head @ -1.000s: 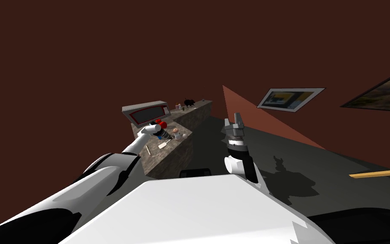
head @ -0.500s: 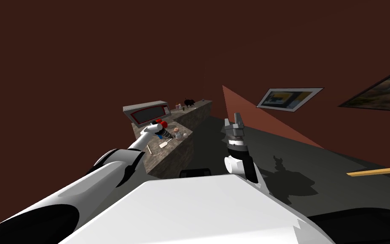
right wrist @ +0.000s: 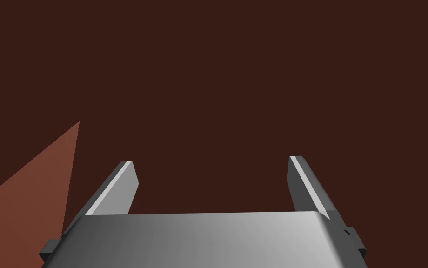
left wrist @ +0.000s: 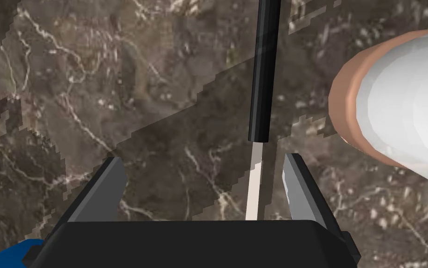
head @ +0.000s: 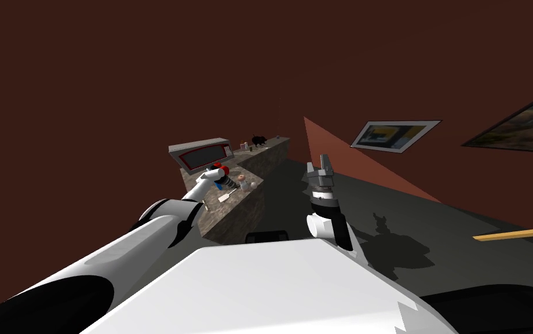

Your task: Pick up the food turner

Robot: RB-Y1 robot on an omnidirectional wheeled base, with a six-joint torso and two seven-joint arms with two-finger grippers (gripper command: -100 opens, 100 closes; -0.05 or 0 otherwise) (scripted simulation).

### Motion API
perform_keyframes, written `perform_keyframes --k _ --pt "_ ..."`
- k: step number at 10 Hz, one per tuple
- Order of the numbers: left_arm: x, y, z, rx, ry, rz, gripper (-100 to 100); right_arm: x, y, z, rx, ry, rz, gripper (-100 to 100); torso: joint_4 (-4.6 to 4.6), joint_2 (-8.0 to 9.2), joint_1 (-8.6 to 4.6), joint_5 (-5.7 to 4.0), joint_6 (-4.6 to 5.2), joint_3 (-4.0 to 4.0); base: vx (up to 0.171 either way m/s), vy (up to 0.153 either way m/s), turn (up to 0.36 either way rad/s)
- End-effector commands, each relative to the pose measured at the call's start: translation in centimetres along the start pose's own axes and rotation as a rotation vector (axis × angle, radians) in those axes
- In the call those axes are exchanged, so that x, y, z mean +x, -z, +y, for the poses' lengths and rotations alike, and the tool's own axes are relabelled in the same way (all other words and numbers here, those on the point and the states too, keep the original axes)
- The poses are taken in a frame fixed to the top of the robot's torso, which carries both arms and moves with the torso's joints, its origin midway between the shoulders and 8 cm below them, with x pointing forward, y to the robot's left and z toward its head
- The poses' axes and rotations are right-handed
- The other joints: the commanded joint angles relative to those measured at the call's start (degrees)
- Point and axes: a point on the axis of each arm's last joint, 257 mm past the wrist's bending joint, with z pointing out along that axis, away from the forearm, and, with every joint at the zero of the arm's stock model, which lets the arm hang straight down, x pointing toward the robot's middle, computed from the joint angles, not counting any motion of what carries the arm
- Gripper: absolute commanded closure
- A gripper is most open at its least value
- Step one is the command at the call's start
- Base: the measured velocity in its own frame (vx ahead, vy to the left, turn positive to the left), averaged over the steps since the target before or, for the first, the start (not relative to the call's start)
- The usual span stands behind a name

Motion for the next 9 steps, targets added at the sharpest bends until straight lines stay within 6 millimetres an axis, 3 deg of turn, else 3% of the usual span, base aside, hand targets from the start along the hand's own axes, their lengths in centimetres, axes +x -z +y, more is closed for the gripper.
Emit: perform_keyframes --k 1,5,9 --pt "-0.5 -0.2 0.1 -0.005 0.009 -0.011 -100 0.0 0.0 0.0 0.000 0.000 0.000 0 0.00 0.00 0.00 0.00 0.00 0.00 -0.013 0.012 -0.018" --pt "-0.5 -0.2 0.1 -0.005 0.009 -0.011 -100 0.0 0.0 0.0 0.000 0.000 0.000 0 0.01 -0.01 -0.03 -0.01 0.01 0.00 -0.004 0.003 0.005" --pt "-3.0 0.0 -0.9 -0.028 -0.026 -0.012 -100 0.0 0.0 0.0 0.000 0.000 0.000 0 -0.06 -0.32 -0.49 -0.12 0.04 -0.17 0.082 -0.106 0.126"
